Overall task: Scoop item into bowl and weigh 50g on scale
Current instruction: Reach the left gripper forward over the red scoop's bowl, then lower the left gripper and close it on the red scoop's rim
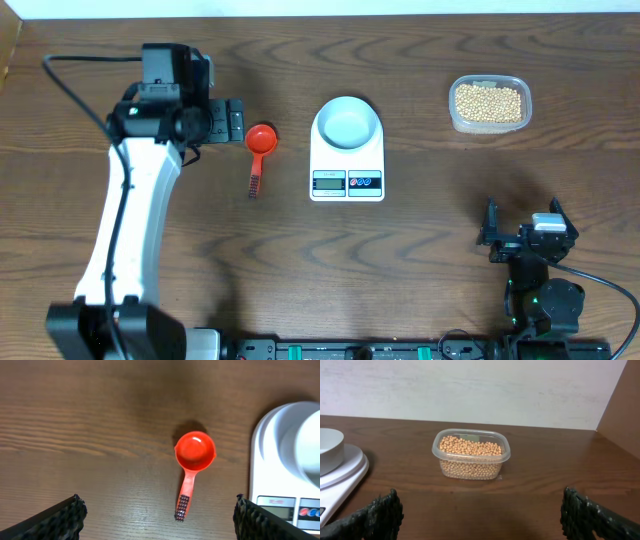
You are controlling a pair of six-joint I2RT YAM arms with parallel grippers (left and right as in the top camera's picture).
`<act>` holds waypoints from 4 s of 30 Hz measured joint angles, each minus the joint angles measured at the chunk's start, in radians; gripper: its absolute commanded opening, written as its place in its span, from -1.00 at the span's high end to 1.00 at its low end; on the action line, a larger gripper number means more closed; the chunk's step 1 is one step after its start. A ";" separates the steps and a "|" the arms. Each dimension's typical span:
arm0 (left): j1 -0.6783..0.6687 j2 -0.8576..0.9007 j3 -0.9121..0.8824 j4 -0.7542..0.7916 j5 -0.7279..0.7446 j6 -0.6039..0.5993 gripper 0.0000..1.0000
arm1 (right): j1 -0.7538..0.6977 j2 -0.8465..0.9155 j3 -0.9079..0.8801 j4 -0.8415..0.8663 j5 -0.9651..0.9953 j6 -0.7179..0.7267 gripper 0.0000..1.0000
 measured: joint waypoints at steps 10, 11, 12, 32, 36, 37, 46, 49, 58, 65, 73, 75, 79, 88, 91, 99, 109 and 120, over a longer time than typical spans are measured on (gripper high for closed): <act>0.000 0.139 0.000 0.013 0.000 0.000 -0.93 | 0.000 0.000 0.000 0.000 0.000 0.000 -0.98; 0.000 0.150 0.000 0.016 0.000 0.000 -0.93 | 0.000 0.000 0.000 0.000 0.000 0.000 -0.99; 0.000 0.162 0.000 0.019 0.000 0.000 -0.93 | 0.000 0.000 0.000 0.000 0.000 0.000 -0.99; -0.037 0.329 0.000 0.125 -0.002 0.003 -0.93 | 0.000 0.000 0.000 0.000 0.000 0.000 -0.98; -0.037 0.369 0.000 0.125 -0.002 0.003 -0.93 | 0.000 0.000 0.000 0.000 0.000 0.000 -0.99; -0.037 0.380 0.000 0.125 -0.002 0.003 -0.93 | 0.000 0.000 0.000 0.000 0.000 0.000 -0.98; -0.037 0.401 0.000 0.148 -0.002 0.003 -0.93 | 0.000 0.000 0.000 0.000 0.000 0.000 -0.99; -0.037 0.401 0.000 0.156 -0.001 0.003 -0.93 | 0.000 0.000 0.000 0.000 0.000 0.000 -0.98; -0.037 0.402 -0.002 0.162 -0.002 0.003 -0.93 | 0.000 0.000 0.000 0.000 0.000 0.000 -0.99; -0.037 0.444 -0.002 0.162 -0.002 0.003 -0.93 | 0.000 0.000 0.000 0.000 0.000 0.000 -0.98; -0.037 0.447 -0.005 0.166 -0.002 0.003 -0.93 | 0.000 0.000 0.000 0.000 0.000 0.000 -0.99; -0.037 0.447 -0.005 0.166 -0.002 0.003 -0.93 | 0.000 0.000 0.000 0.000 0.000 0.000 -0.98; -0.037 0.447 -0.005 0.166 -0.002 0.003 -0.93 | 0.000 0.000 0.000 0.000 0.000 0.000 -0.99; -0.037 0.447 -0.005 0.166 -0.002 0.003 -0.93 | 0.000 0.000 0.000 0.000 0.000 0.000 -0.99; -0.037 0.447 -0.005 0.166 -0.002 0.003 -0.93 | 0.000 0.000 0.000 0.000 0.000 0.000 -0.98; -0.037 0.447 -0.005 0.166 -0.002 0.003 -0.93 | 0.000 0.000 0.000 0.000 0.000 0.000 -0.99; -0.037 0.447 -0.005 0.186 -0.002 0.003 -0.93 | 0.000 0.000 0.000 0.000 0.000 0.000 -0.99; -0.037 0.447 -0.015 0.192 -0.002 0.003 -0.93 | 0.000 0.000 0.000 0.000 0.000 0.000 -0.98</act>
